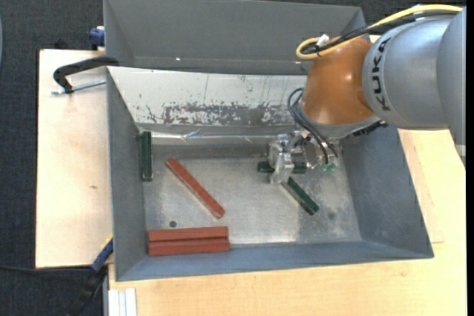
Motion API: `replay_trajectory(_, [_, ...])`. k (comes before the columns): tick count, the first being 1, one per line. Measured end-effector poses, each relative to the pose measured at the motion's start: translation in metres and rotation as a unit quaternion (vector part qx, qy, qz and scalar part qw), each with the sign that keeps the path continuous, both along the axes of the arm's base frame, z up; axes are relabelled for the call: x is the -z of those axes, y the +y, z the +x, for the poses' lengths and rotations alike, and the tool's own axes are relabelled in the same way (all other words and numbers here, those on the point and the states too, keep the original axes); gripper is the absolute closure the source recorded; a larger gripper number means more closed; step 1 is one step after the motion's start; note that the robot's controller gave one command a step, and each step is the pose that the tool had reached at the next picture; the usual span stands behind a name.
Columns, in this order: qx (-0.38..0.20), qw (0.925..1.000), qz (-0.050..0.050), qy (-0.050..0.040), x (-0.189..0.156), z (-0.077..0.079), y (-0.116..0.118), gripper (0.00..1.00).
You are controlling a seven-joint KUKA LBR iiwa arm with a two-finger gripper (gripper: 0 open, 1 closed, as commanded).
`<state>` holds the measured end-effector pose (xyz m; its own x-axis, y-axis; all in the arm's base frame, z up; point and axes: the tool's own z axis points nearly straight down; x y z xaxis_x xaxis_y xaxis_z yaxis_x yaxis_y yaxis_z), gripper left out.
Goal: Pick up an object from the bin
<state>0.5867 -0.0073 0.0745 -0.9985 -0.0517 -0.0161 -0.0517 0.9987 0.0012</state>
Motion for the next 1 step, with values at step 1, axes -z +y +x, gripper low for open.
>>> replay_trajectory(1, [0.015,0.9999,0.0,0.004,-0.1381,-0.003,-0.004,1.0])
